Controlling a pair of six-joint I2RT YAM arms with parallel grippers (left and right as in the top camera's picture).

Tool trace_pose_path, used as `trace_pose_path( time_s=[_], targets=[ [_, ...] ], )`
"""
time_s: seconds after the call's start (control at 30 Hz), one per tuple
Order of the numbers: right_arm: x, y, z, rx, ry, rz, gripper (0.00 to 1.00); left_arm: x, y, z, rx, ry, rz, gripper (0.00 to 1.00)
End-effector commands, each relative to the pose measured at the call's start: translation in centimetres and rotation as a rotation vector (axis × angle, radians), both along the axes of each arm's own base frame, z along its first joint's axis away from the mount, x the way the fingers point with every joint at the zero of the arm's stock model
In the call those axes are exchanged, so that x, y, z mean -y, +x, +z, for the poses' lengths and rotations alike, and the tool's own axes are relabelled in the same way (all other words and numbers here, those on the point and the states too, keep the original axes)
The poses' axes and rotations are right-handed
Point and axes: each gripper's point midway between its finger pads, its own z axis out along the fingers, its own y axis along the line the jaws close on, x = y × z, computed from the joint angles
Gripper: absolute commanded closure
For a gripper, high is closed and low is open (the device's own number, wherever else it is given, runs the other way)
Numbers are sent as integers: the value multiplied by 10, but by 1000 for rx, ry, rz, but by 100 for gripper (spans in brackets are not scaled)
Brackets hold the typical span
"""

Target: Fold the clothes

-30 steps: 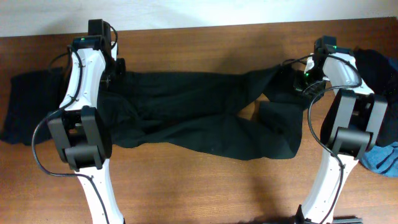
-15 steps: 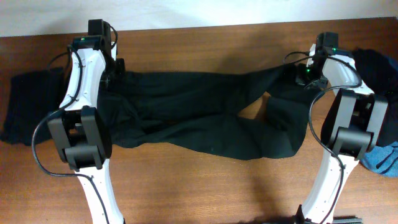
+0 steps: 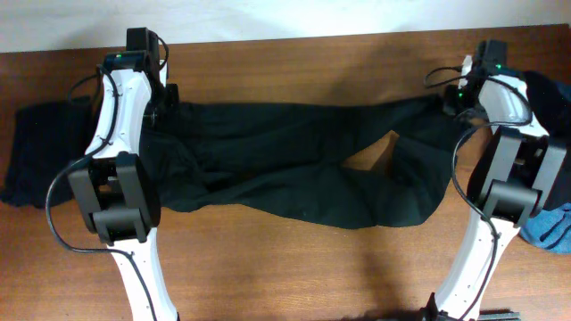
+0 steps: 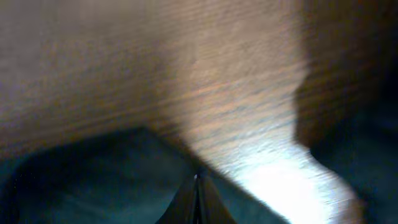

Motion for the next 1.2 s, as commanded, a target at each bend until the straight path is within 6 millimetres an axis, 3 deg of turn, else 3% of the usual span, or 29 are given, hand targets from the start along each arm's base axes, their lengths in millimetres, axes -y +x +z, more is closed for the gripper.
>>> trace_pose_path(
  time_s=[0.0,0.1,0.2,0.33,0.47,0.63,0.67,0.87,1.17],
  targets=[
    [0,16,21,47,-4,43,96,-4,1,-4,-8,13,-6,71],
    [-8,6,34,3,53,5,96,-4,0,-4,-12,13,-6,72],
    [-15,-26,42,-123,106,-78,96,-3,0,-4,-13,12,-6,71],
    [-25,-67,38,-280,179,-231,96,-3,-1,-4,-16,12,-6,71],
    [-27,-89,36,-359,220,-287,96,-3,-3,-5,-24,12,-6,71],
    [-16,-94,35,-361,215,-325,50,-3,-5,-5,-33,11,-6,71],
    [-12,-95,35,-357,217,-338,47,-3,-6,-5,-34,11,-6,71],
    [9,-106,31,-358,240,-413,48,-3,-6,-5,-37,11,-6,71],
    [2,-98,-8,-316,291,-394,55,-4,-8,-6,-44,11,-5,71]
  ],
)
